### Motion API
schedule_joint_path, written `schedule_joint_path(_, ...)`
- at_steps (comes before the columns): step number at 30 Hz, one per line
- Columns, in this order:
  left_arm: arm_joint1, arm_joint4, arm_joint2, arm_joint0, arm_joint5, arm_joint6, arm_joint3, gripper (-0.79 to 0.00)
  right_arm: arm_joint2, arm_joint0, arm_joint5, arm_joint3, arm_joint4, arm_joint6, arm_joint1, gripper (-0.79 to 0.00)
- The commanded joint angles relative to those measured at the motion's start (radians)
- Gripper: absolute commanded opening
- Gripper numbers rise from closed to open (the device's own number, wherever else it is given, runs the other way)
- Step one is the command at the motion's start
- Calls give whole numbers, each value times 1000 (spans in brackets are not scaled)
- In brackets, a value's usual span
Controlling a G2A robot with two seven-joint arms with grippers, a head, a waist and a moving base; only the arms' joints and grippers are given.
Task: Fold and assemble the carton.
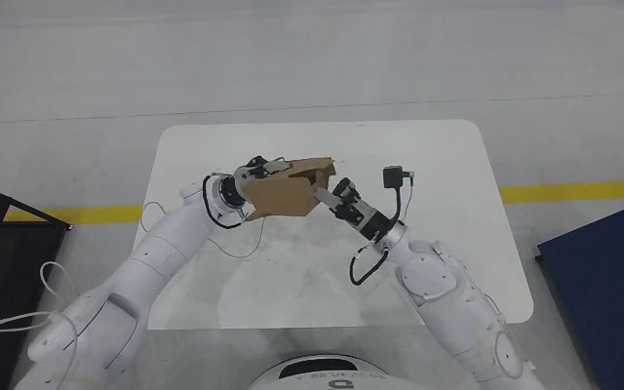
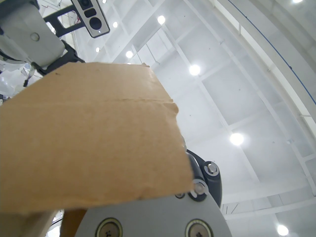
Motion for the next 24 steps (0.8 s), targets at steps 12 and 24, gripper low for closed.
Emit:
schedule_joint_path(12,-1,-87,57,-6,0,0,4,-785,24,-8,-4,-14,-8,-34,0,0)
schedule_joint_path(24,31,-187,148,-19,0,0,-32,-785,122,-30,-65,43,118,-61,7,0)
